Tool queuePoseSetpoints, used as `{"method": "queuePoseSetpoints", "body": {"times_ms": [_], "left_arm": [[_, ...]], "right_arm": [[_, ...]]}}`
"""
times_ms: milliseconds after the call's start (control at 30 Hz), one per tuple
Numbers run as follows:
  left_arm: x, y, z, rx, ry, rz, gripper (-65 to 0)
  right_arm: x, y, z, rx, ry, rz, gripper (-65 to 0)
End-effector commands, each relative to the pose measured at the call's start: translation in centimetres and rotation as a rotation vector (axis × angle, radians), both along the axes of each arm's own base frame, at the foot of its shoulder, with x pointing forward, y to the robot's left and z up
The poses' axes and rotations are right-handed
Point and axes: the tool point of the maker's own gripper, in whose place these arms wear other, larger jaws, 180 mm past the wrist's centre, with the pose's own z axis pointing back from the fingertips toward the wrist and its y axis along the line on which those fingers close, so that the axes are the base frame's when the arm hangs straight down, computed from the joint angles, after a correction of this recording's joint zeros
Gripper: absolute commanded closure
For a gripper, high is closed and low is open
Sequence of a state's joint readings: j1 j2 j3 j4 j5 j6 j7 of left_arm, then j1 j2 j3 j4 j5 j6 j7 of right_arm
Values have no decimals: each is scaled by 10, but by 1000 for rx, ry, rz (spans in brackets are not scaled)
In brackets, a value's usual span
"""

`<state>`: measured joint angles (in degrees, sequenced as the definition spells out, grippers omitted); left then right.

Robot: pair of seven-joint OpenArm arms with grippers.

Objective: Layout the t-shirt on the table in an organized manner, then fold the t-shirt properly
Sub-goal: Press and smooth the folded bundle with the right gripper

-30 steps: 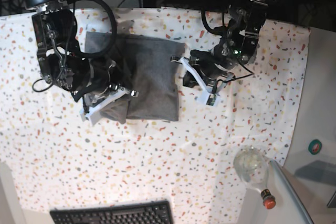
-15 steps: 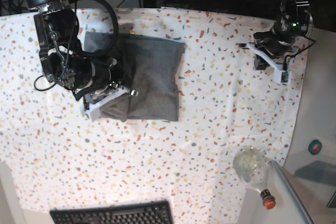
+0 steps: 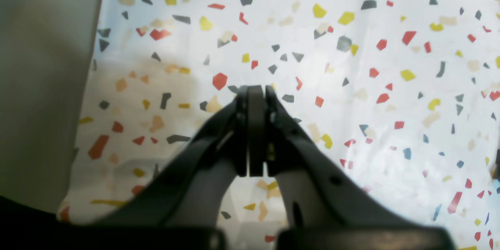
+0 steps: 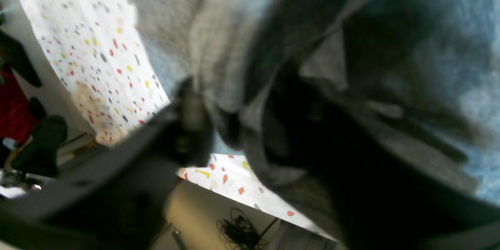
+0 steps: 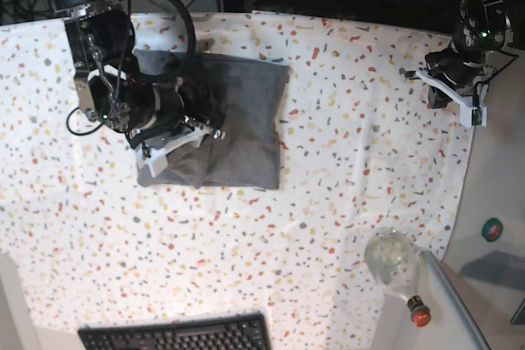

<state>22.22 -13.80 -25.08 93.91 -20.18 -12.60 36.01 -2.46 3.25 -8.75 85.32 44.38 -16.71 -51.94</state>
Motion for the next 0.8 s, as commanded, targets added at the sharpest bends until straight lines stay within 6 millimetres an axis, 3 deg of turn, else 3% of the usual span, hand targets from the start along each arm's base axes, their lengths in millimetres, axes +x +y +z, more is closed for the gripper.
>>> {"method": "queuePoseSetpoints", "body": {"times_ms": [0,133,400,500,567,667,767], "left_arm": [[7,4,11,13,-41,-6,0],[7,6,11,16,-40,-5,0],[14,7,15,22,-55,-5,0],[7,26,11,25,-43,52,0],[7,41,13,31,-51,99,0],[-4,64,10,37,-39,157,0],[-19,90,11,42,-33,180,0]], "right_arm": [[13,4,12,18,-47,-1,-353],[13,7,14,21,-53,12,-359],[-5,88,31,20,-120,332,-359],[-8,117,50,21,-192,453,-342],[-8,125,69,34,-252,495,-314],[-3,103,93,18,-345,482,-254],[5,55,103,-29,-372,366,-138]]}}
